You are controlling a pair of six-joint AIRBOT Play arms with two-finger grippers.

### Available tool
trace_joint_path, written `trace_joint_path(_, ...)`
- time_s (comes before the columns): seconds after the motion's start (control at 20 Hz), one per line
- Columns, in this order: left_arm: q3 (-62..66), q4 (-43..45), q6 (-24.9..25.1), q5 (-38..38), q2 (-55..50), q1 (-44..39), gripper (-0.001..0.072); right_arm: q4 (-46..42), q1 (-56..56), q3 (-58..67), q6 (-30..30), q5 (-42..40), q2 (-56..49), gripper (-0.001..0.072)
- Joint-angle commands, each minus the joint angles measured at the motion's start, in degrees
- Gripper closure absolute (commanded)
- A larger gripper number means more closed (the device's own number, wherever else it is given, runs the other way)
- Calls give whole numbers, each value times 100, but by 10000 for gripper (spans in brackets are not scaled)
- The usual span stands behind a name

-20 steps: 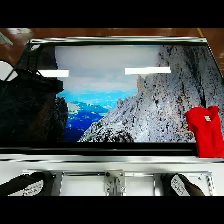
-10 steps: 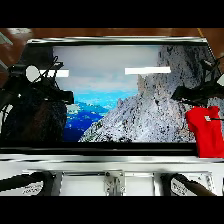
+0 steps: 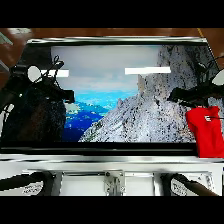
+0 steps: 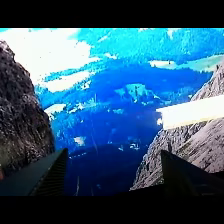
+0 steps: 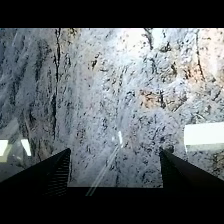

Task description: Fold the shirts.

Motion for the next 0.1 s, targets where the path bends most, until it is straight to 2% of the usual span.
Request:
trace_joint_path(0.0, 4, 2, 81, 31, -2, 0, -12, 7, 7, 4, -4, 9, -2, 36)
trace_joint_path(0.05, 4, 2, 81, 31, -2, 0, -12, 7, 7, 4, -4, 9, -2, 36)
